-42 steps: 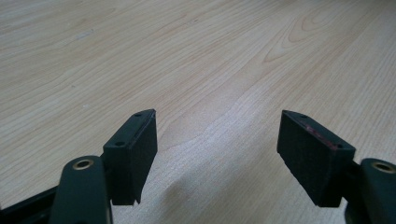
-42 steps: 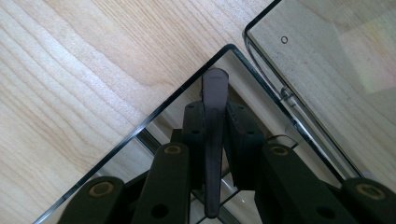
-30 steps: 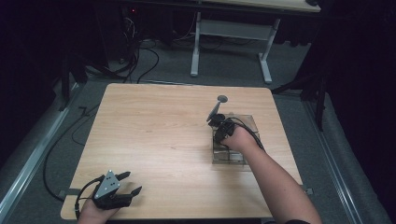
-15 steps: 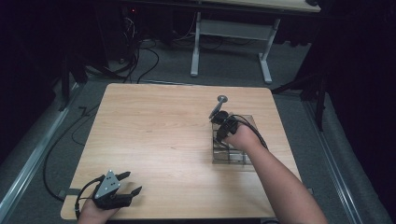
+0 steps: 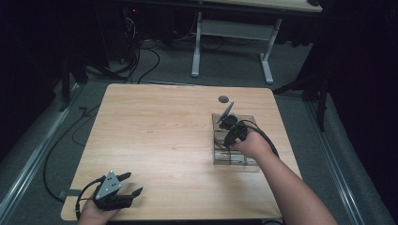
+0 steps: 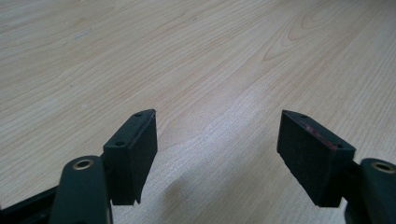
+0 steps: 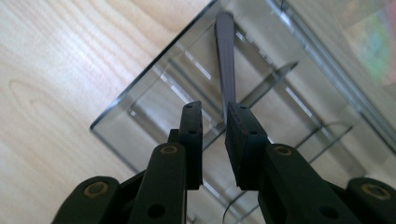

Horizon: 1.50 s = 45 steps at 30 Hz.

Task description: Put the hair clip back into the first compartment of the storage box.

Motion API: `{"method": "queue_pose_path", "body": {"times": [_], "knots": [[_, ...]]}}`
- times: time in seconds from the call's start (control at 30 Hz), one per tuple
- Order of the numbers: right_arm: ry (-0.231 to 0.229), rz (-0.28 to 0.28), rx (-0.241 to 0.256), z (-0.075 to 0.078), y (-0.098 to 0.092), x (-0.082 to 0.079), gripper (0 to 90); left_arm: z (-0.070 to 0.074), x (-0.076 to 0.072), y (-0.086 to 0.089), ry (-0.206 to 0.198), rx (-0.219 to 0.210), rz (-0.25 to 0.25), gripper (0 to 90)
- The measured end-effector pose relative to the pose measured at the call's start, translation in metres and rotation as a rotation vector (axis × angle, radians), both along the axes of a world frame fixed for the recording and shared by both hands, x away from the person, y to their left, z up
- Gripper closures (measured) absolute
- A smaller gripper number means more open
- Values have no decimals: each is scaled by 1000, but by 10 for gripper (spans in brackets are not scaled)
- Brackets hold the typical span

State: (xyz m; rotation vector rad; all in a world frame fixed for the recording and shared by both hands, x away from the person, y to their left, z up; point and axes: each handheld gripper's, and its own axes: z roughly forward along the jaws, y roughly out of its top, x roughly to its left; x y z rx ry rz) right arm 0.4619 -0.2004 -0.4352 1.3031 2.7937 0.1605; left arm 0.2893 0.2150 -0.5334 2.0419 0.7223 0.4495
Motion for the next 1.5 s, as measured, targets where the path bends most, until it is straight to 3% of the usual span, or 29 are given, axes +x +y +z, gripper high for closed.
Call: {"method": "queue_pose_path", "body": {"times": [0.13,0.63,0.83,1.0,1.17,1.5], "knots": [[0,-19,1,2,-2,-14,767,0,0,0,0,-1,0,292],[-50,17,49,9,-3,-77,765,0,0,0,0,-1,5,292],[-62,26,71,0,-5,-95,741,0,0,0,0,-1,6,292],[-105,18,95,-13,-12,-104,733,0,0,0,-1,-1,4,292],[-177,-11,182,-27,-21,-117,698,0,-1,0,-7,-5,5,292],[-382,-1,396,-57,-37,-144,632,0,0,1,-10,-18,16,292]]}}
